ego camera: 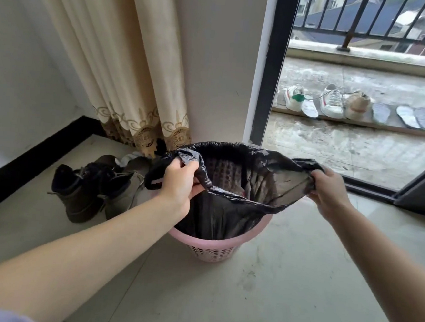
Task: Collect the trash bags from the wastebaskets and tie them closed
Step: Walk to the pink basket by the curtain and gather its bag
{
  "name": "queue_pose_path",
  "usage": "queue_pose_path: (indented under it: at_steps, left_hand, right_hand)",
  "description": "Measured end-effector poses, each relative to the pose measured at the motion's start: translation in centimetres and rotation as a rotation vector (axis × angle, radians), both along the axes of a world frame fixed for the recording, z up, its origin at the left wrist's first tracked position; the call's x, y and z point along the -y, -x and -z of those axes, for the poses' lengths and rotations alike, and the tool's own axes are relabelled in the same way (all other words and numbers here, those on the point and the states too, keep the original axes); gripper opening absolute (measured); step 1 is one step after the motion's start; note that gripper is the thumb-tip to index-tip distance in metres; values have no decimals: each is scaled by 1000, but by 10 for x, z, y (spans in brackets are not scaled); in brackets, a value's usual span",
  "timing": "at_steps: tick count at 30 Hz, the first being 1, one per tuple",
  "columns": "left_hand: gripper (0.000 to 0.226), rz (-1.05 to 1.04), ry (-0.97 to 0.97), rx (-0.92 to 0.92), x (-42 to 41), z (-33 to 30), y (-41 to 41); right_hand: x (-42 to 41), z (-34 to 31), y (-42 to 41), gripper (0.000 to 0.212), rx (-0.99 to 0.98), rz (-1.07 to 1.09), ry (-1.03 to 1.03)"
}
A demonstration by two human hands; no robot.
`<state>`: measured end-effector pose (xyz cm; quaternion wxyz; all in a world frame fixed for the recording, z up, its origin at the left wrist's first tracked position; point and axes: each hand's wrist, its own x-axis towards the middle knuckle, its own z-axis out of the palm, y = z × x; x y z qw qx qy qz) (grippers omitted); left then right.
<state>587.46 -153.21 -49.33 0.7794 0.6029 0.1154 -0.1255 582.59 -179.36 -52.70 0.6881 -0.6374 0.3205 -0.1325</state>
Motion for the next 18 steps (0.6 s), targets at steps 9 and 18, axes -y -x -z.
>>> queue_pose_path:
  at_steps: [9,18]
  left_hand:
    - [62,385,294,-108,21,-14,29]
    - [20,393,44,-234,18,-10,19]
  right_hand:
    - [-98,-43,0,21,-24,-913,616]
    - [-96,-37,-8,21,-27,-827,1102]
